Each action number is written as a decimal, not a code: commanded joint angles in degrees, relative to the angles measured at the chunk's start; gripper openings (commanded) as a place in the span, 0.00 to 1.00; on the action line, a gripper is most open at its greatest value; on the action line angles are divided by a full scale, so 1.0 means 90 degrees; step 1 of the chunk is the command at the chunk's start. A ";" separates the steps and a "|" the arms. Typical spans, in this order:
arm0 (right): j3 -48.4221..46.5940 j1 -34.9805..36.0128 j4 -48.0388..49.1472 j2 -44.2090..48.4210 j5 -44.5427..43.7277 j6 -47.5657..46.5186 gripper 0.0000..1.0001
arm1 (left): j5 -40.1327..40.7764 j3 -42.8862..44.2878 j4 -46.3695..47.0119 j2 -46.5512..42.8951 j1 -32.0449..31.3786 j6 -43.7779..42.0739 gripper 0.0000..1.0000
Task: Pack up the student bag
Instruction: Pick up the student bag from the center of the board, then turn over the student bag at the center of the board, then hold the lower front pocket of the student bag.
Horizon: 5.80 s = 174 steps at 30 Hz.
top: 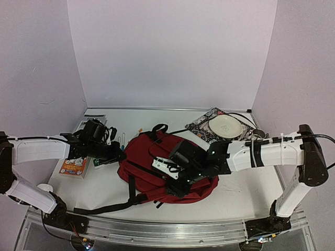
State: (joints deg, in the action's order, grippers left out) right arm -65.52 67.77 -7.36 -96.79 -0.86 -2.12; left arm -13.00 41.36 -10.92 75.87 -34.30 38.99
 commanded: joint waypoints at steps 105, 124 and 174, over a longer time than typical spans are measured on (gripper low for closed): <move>0.2837 -0.2902 0.4054 0.2177 0.0476 0.7568 0.11 | -0.0454 0.1619 -0.0681 -0.0066 -0.0066 -0.1374 0.94; 0.2280 -0.2947 0.0062 0.2516 -0.0840 0.4848 0.66 | 0.0012 0.2009 -0.0320 0.1250 -0.1293 -0.1184 0.91; 0.2395 -0.3608 0.4451 0.0192 0.2364 0.5811 0.00 | -0.1041 0.4292 0.0285 0.4014 -0.2022 -0.1028 0.65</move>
State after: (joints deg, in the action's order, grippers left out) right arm -45.29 34.56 30.45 -99.50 18.72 49.44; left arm -20.27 77.17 -11.64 111.19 -52.04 28.53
